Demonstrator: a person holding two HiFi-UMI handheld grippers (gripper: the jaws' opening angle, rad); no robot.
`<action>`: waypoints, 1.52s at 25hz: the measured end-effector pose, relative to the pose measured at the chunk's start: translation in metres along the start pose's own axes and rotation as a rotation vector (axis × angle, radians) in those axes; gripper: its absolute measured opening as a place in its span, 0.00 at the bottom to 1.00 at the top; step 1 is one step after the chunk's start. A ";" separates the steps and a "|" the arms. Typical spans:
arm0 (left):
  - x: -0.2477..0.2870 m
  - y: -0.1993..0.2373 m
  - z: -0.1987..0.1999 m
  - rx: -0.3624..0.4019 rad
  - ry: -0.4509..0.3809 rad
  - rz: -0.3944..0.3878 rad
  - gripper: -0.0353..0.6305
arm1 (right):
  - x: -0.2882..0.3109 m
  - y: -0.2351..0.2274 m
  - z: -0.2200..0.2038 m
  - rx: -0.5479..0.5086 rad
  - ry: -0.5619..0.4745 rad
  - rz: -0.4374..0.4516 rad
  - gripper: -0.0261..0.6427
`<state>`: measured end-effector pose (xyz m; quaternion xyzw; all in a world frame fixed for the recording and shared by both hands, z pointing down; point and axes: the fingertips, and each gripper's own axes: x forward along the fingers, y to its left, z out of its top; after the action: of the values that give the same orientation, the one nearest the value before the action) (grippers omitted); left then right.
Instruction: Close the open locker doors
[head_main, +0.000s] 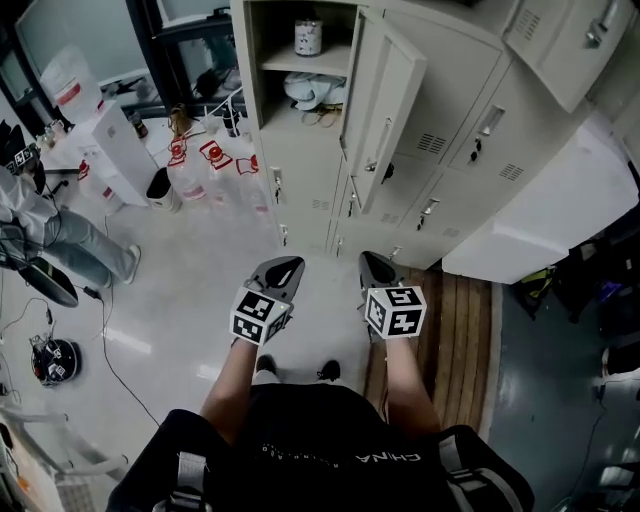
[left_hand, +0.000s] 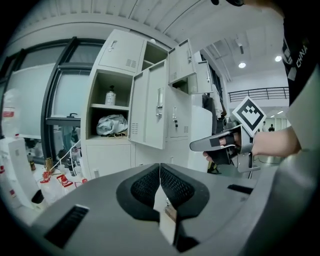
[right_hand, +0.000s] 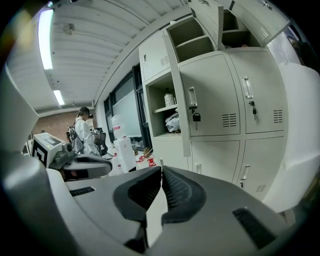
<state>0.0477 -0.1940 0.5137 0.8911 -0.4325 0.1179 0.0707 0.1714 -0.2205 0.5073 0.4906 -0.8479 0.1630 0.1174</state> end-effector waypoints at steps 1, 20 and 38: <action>0.002 0.005 0.002 0.004 0.000 -0.008 0.09 | 0.004 0.000 0.003 0.004 -0.005 -0.005 0.09; 0.009 0.045 0.021 0.042 -0.056 -0.154 0.09 | 0.025 0.033 0.021 0.023 -0.053 -0.083 0.09; 0.012 0.046 0.027 0.035 -0.070 -0.144 0.09 | 0.030 0.028 0.022 0.003 -0.028 -0.077 0.09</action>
<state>0.0226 -0.2379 0.4925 0.9246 -0.3673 0.0888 0.0480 0.1311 -0.2396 0.4935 0.5255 -0.8296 0.1529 0.1108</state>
